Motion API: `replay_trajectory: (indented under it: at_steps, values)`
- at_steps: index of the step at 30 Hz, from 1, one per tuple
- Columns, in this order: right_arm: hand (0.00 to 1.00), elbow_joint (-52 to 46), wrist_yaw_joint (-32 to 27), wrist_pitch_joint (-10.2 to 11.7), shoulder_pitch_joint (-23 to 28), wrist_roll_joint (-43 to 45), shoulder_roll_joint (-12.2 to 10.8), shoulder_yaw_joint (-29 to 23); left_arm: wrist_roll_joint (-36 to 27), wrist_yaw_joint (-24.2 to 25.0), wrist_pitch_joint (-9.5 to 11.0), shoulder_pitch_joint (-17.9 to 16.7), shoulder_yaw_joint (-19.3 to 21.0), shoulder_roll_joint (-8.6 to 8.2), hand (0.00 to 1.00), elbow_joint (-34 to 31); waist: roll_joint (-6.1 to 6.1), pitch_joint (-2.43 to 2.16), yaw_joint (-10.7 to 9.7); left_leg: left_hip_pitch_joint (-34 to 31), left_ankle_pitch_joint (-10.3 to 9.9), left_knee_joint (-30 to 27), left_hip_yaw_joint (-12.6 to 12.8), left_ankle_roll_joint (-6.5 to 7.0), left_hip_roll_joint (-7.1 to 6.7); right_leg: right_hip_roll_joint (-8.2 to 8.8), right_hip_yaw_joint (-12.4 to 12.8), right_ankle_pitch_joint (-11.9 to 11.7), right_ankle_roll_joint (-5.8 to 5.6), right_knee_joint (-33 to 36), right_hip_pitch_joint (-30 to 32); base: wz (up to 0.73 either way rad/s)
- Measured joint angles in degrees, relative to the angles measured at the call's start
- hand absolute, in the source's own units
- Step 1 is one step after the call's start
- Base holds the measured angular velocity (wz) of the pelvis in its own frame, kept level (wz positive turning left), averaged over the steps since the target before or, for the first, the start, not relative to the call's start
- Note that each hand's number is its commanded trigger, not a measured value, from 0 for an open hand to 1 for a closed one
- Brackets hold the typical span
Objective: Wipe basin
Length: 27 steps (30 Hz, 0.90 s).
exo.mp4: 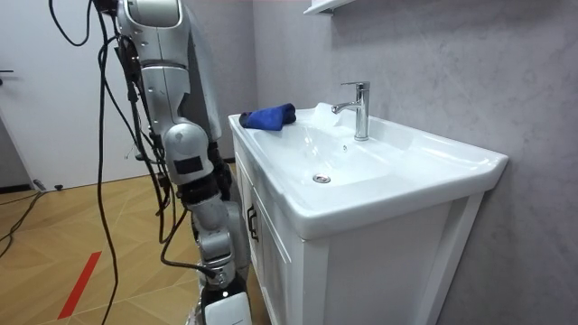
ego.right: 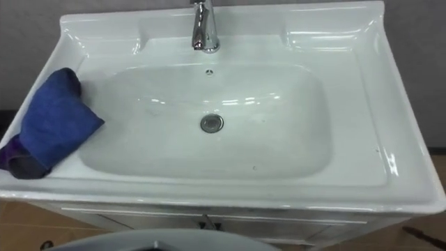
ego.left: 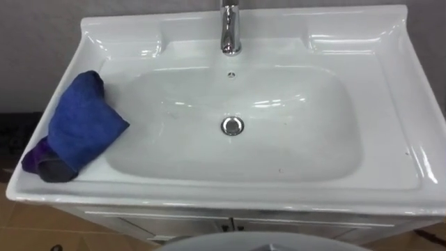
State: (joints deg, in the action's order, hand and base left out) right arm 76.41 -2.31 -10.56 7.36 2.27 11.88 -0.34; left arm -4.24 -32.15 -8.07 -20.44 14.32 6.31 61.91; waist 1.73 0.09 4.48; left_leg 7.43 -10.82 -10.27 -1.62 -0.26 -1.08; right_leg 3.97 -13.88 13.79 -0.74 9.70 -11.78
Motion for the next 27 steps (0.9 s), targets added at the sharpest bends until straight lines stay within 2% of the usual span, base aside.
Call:
replay_trajectory:
  at_steps: [3,10,13,18,27]
  values:
    - [0.0,0.2,0.2,-0.1,0.4,0.0,-0.5,0.4,2.6,1.1,0.1,0.2,0.0,0.04,0.0,0.1,-0.53,-0.11,-0.8,0.1,0.0,0.1,0.1,0.04,-0.11,0.06,-0.2,0.0,-0.04,0.0,0.0,0.0]
    - [0.0,0.4,3.0,-1.1,0.8,0.0,-1.3,1.5,6.0,5.2,-0.8,0.7,0.2,0.01,0.0,1.4,-2.35,-0.12,-1.0,0.1,-0.2,0.0,3.0,0.13,0.25,-0.06,1.2,0.0,-0.03,0.1,0.5,-0.09]
    - [0.0,0.5,3.6,-2.0,1.0,0.0,-1.3,1.6,6.4,6.6,-1.1,1.1,0.1,0.02,0.0,2.0,-2.49,-0.13,-1.1,0.4,-0.3,0.0,3.1,0.27,0.26,-0.07,1.5,0.0,-0.04,0.2,0.6,-0.03]
    - [0.0,0.2,4.4,-2.0,1.8,0.3,-1.7,1.6,6.4,9.5,-1.7,0.9,0.1,0.01,0.0,2.3,-2.44,-0.12,-1.1,1.1,-0.3,0.5,3.6,0.3,0.39,-0.23,2.6,0.0,-0.06,0.4,0.6,-0.08]
    - [0.0,0.4,5.1,-2.0,1.6,0.2,-2.3,3.5,7.9,14.4,-2.0,1.6,-1.3,0.06,0.0,2.8,-2.42,-0.12,-1.1,1.1,-0.3,0.9,3.8,0.31,0.38,-0.26,2.8,-0.1,-0.13,0.4,0.6,0.0]
